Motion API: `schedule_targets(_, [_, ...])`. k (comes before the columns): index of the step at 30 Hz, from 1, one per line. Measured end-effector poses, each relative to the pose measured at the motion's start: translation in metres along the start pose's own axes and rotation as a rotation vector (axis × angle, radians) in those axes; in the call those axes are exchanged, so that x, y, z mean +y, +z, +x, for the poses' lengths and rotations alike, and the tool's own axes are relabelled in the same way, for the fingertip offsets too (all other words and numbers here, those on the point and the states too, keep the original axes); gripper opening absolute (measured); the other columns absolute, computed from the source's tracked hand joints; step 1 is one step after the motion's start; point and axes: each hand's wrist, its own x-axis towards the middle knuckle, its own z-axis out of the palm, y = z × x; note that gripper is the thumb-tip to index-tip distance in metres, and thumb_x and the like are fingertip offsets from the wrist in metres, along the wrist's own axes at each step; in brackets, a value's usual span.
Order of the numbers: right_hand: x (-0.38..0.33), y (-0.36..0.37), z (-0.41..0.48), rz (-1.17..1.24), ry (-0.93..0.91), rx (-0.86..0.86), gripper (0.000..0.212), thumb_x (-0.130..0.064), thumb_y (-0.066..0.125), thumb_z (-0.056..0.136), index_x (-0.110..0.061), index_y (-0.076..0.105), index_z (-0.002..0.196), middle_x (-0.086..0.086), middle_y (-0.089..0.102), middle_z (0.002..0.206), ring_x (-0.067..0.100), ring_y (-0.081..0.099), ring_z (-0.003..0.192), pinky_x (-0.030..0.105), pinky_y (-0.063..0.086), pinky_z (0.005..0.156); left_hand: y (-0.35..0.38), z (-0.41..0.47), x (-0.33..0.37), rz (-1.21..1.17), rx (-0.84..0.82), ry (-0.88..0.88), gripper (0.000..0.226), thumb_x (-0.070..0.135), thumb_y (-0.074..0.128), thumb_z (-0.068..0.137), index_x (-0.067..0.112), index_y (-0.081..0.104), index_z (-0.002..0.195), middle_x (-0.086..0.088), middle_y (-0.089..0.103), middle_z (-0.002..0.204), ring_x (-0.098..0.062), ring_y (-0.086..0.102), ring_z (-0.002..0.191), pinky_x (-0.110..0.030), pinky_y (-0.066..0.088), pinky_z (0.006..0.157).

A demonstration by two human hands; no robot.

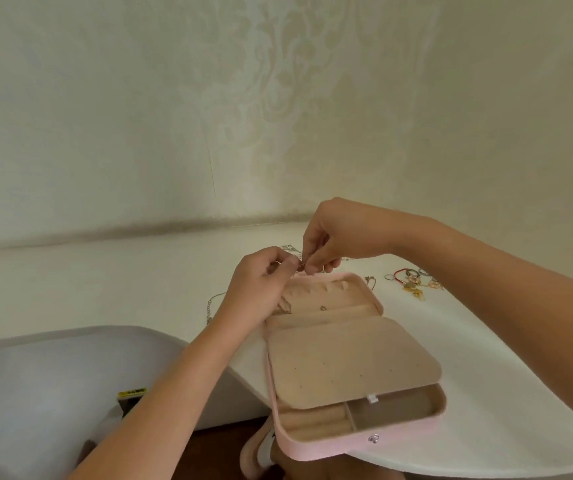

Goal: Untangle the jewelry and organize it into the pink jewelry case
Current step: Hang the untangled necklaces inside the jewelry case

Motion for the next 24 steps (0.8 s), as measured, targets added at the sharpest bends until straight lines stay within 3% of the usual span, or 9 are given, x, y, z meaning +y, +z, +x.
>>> schedule_targets(3, [0.019,0.01,0.006,0.047,-0.001,0.033,0.004,-0.014,0.078,0.077,-0.011,0.077,0.081,-0.003,0.07,0.063,0.008,0.065,0.059,0.017,0.052,0.06,0.001,0.006,-0.002,0.034,-0.044,-0.046,0.02,0.023,0.058,0.094,0.016,0.07,0.079,0.014,0.05,0.048,0.0,0.04,0.039,-0.013,0.029,0.044])
schedule_targets(7, [0.039,0.02,0.005,0.133,0.019,0.026,0.005,-0.01,0.077,0.077,-0.014,0.075,0.078,-0.01,0.066,0.056,0.003,0.06,0.053,0.012,0.046,0.056,-0.002,0.013,-0.002,0.073,-0.196,-0.146,0.023,0.032,0.063,0.091,0.018,0.069,0.074,0.014,0.05,0.047,-0.003,0.041,0.044,-0.019,0.032,0.048])
schedule_targets(11, [0.047,0.029,0.003,0.174,0.034,-0.106,0.011,-0.011,0.081,0.074,-0.012,0.076,0.084,-0.008,0.068,0.061,0.003,0.06,0.054,0.012,0.046,0.058,-0.004,0.022,0.002,-0.16,-0.319,-0.311,0.031,0.024,0.056,0.096,0.013,0.058,0.067,0.006,0.034,0.052,-0.007,0.032,0.042,-0.017,0.032,0.041])
schedule_targets(16, [0.053,0.042,0.004,0.203,0.07,-0.2,0.013,-0.015,0.081,0.074,-0.012,0.075,0.085,0.004,0.067,0.072,0.01,0.058,0.06,0.012,0.045,0.06,-0.008,0.029,0.009,-0.212,-0.423,-0.385,0.033,0.019,0.052,0.098,0.013,0.054,0.065,0.002,0.044,0.054,-0.008,0.038,0.044,-0.018,0.034,0.041])
schedule_targets(24, [0.046,0.047,-0.001,-0.071,0.047,-0.263,0.006,-0.025,0.063,0.091,-0.022,0.067,0.089,-0.01,0.06,0.074,0.002,0.051,0.065,0.017,0.038,0.061,-0.015,0.039,0.022,-0.154,-0.48,-0.456,0.026,0.016,0.055,0.096,0.009,0.059,0.072,0.0,0.046,0.055,-0.007,0.034,0.043,-0.015,0.027,0.038])
